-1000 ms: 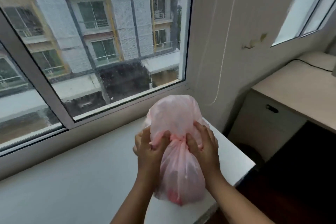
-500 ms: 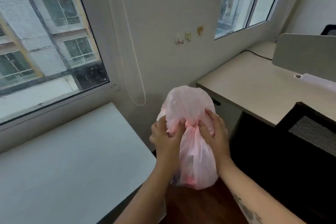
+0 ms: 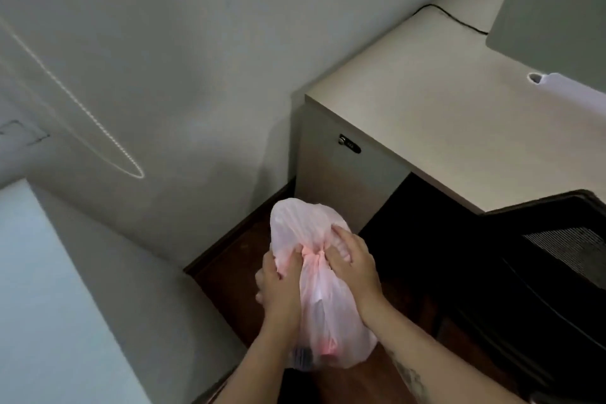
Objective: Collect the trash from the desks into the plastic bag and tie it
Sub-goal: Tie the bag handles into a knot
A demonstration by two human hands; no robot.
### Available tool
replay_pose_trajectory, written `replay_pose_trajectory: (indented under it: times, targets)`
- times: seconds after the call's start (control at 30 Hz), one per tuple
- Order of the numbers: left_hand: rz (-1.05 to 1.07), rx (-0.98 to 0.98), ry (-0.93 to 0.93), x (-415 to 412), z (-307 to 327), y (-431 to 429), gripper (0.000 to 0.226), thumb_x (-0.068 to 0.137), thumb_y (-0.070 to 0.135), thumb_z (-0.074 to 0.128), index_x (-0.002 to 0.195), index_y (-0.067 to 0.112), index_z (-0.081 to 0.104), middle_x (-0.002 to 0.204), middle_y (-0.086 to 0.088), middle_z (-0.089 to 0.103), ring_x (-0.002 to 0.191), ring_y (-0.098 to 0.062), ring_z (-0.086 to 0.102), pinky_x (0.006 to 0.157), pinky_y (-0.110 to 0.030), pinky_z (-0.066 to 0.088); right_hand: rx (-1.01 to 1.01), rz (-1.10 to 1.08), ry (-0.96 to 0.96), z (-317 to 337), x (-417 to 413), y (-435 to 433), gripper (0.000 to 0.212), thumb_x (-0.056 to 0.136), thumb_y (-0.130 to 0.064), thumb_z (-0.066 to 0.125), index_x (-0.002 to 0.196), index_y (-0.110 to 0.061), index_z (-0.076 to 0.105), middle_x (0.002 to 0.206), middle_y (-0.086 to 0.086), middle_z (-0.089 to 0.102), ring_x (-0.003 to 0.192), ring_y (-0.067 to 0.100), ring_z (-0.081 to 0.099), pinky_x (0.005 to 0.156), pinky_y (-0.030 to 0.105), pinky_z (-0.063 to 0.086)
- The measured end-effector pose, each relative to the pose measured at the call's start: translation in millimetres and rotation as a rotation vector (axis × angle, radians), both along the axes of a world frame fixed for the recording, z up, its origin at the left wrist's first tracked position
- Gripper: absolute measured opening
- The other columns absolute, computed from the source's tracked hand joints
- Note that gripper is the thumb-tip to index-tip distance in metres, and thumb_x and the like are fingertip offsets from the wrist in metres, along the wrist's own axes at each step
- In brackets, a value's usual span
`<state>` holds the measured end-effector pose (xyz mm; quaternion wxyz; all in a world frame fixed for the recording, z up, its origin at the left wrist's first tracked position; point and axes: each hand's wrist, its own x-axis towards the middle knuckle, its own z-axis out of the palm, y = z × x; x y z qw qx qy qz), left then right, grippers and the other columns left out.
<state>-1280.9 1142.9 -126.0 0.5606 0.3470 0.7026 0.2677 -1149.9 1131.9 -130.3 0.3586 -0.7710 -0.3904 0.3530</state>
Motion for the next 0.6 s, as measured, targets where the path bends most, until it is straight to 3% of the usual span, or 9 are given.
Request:
replay_pose_trajectory:
  times: [0.13,0.3,0.47,0.6]
  targets:
    - [0.005,-0.224,0.038,17.1,-48.3,18.6,0.075,0.055,0.091,0.046,0.118,0.05,0.041,0.128,0.002,0.05,0.112,-0.03,0.054,0.09,-0.054,0.05,-0.189,0.009,0.056,-48.5,16.7,16.0,0.043,0.09,-0.037,0.06,0.133,-0.038,0.053,0.141,-0.004,0.046,0.128,0.023,0.045,0.106,0.039,0.039]
    - [0.027,-0.4,0.066,44.5,-117.1,46.3,0.065,0.052,0.09,0.051,0.105,0.053,0.047,0.118,0.001,0.057,0.106,-0.031,0.058,0.088,-0.055,0.05,-0.364,0.065,0.098,-111.3,46.3,44.4,0.045,0.092,-0.041,0.057,0.135,-0.035,0.051,0.143,-0.001,0.046,0.128,0.027,0.044,0.104,0.032,0.038]
    - [0.032,-0.42,0.031,84.6,-196.9,88.3,0.057,0.059,0.083,0.059,0.107,0.055,0.049,0.114,0.003,0.058,0.104,-0.03,0.06,0.085,-0.053,0.053,-0.443,0.114,0.124,-194.2,91.6,89.4,0.058,0.074,-0.066,0.044,0.127,-0.044,0.05,0.134,-0.002,0.052,0.117,0.026,0.054,0.098,0.042,0.046]
    - [-0.035,-0.436,-0.052,105.4,-273.4,128.0,0.075,0.054,0.084,0.063,0.114,0.039,0.059,0.112,-0.007,0.066,0.095,-0.03,0.067,0.083,-0.05,0.056,-0.429,0.121,0.198,-248.5,124.8,122.2,0.043,0.079,-0.057,0.05,0.119,-0.041,0.057,0.124,-0.006,0.061,0.108,0.017,0.06,0.095,0.039,0.049]
